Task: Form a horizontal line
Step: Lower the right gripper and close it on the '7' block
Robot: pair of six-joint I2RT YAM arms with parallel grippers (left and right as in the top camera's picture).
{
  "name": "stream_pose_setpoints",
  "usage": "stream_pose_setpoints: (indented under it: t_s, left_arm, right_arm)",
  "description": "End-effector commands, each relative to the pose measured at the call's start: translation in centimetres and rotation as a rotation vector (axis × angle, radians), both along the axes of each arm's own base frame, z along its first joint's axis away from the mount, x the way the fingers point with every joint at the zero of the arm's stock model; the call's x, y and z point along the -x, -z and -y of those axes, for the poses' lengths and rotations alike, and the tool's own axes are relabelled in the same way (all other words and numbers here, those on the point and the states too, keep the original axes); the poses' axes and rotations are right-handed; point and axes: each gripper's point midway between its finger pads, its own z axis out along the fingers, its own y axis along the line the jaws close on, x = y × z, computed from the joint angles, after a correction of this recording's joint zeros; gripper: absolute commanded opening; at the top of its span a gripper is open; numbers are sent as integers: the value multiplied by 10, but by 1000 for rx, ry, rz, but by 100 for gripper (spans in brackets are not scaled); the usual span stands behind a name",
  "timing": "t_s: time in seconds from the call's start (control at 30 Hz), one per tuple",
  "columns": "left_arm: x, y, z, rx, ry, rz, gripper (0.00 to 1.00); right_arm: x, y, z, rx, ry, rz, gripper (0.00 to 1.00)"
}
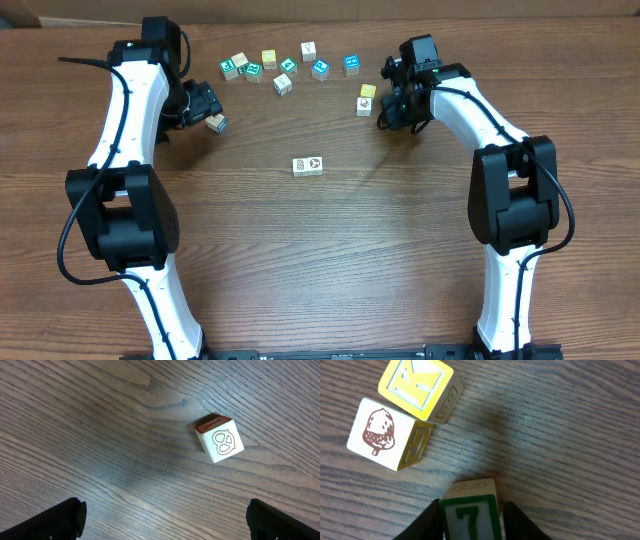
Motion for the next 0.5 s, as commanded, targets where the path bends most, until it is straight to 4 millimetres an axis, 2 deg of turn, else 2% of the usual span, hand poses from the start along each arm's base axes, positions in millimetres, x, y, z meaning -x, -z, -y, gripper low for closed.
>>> stream_pose_setpoints:
  t_s: [0.0, 0.2, 0.33, 0.47]
  left_arm:
    - [-4, 0, 1, -6, 13, 6, 100]
    - [-4, 0, 1, -6, 13, 6, 100]
    - [-4, 0, 1, -6, 13, 6, 100]
    - [-4, 0, 1, -6, 13, 6, 100]
  right_arm:
    - [3, 4, 0, -1, -4, -17, 31]
    - [5, -19, 1, -6, 0, 3, 30]
    - [4, -41, -1, -30, 40, 35, 30]
    - [12, -67, -5, -49, 68, 48, 28]
